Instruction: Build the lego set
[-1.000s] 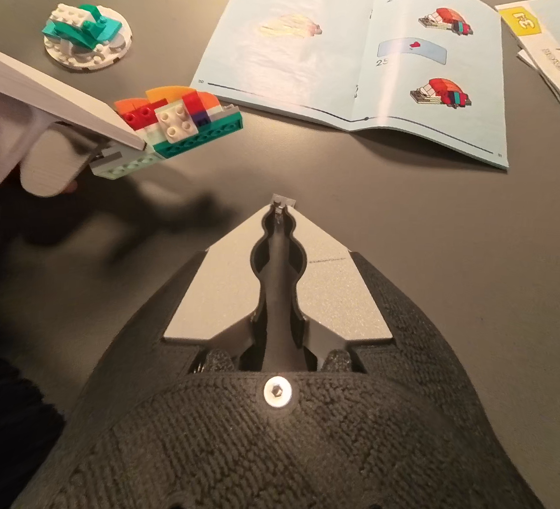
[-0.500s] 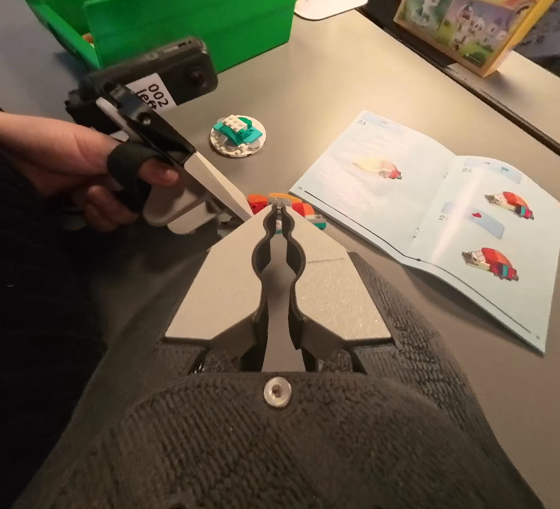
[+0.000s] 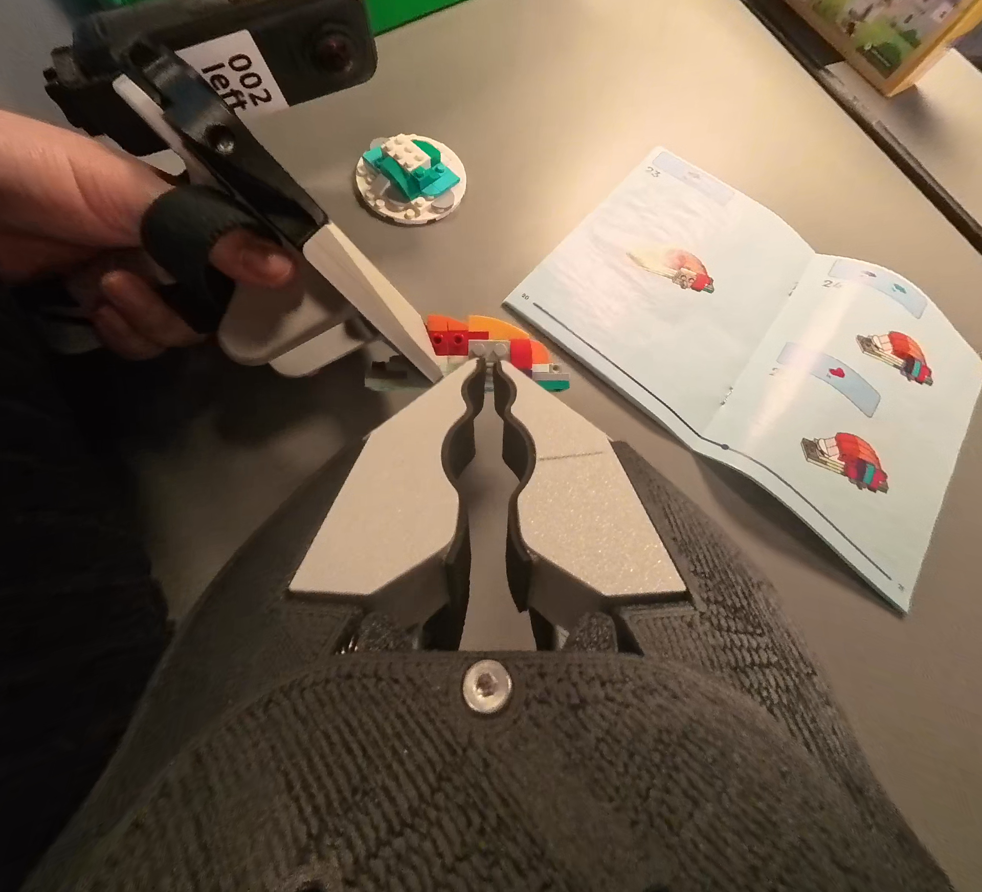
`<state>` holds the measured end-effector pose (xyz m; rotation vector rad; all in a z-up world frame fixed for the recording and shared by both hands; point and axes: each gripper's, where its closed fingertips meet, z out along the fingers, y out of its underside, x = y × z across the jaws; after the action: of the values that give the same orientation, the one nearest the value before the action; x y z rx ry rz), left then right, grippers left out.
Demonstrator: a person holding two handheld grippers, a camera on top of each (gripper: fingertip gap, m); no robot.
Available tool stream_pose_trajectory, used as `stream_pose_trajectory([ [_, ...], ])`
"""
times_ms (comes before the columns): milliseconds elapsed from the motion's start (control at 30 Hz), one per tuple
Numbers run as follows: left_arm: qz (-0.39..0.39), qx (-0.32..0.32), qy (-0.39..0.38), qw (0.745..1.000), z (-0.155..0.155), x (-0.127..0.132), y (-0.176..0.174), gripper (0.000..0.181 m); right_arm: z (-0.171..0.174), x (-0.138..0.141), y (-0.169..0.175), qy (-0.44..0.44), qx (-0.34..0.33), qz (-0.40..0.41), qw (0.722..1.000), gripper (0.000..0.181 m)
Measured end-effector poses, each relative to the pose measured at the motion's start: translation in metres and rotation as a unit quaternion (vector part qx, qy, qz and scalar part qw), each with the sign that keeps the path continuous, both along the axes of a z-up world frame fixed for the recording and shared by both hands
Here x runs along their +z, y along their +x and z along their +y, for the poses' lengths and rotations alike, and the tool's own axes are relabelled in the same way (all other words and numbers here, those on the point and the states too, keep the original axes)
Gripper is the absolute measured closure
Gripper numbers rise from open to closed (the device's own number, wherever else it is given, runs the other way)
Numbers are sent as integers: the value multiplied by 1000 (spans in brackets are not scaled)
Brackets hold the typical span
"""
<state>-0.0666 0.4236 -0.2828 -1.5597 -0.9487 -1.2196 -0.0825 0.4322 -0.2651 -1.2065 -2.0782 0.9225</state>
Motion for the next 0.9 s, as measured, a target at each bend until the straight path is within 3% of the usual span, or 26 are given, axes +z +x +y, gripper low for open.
stream_pose_trajectory([
  [200, -41, 6, 1, 999, -2, 5, 4, 166, -2, 5, 1, -6, 3, -5, 1000, 180],
  [900, -25, 13, -6, 1000, -3, 8, 4, 166, -2, 7, 2, 11, -8, 12, 1000, 176],
])
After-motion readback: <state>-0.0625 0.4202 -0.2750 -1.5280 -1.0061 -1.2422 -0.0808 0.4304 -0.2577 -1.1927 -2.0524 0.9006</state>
